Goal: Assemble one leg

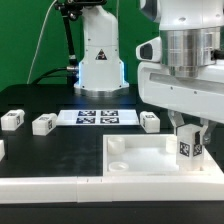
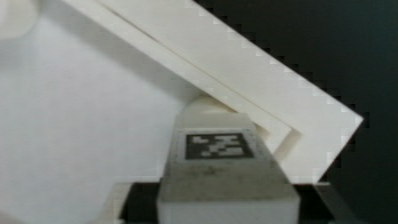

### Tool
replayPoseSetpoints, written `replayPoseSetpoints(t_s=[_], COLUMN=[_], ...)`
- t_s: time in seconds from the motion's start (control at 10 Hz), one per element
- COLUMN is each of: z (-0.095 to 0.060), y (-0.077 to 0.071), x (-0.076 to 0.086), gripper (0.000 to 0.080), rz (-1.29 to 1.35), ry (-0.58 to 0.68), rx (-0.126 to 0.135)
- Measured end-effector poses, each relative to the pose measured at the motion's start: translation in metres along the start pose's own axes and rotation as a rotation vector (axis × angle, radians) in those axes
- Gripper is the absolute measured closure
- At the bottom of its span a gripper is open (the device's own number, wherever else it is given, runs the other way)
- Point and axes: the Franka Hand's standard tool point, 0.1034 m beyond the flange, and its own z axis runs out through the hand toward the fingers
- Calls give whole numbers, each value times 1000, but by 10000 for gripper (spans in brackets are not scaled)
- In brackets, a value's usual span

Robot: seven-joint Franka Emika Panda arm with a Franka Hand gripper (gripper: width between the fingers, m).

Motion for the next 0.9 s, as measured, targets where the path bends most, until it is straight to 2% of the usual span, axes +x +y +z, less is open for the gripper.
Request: replayPoseSetpoints(t_s=[0.2,0.3,0.4,0.6,0.8,0.9], z=[0,0,0,-1,-1,-1], y=[0,0,0,0,1,-1], x=[1,0,0,1,0,-1], gripper=[509,433,433,177,158,151], rz=[64,85,60,-12,-218,-305], ry=[-4,-5,-5,-5,-7,-5], rx=[2,2,2,3,-9,-5])
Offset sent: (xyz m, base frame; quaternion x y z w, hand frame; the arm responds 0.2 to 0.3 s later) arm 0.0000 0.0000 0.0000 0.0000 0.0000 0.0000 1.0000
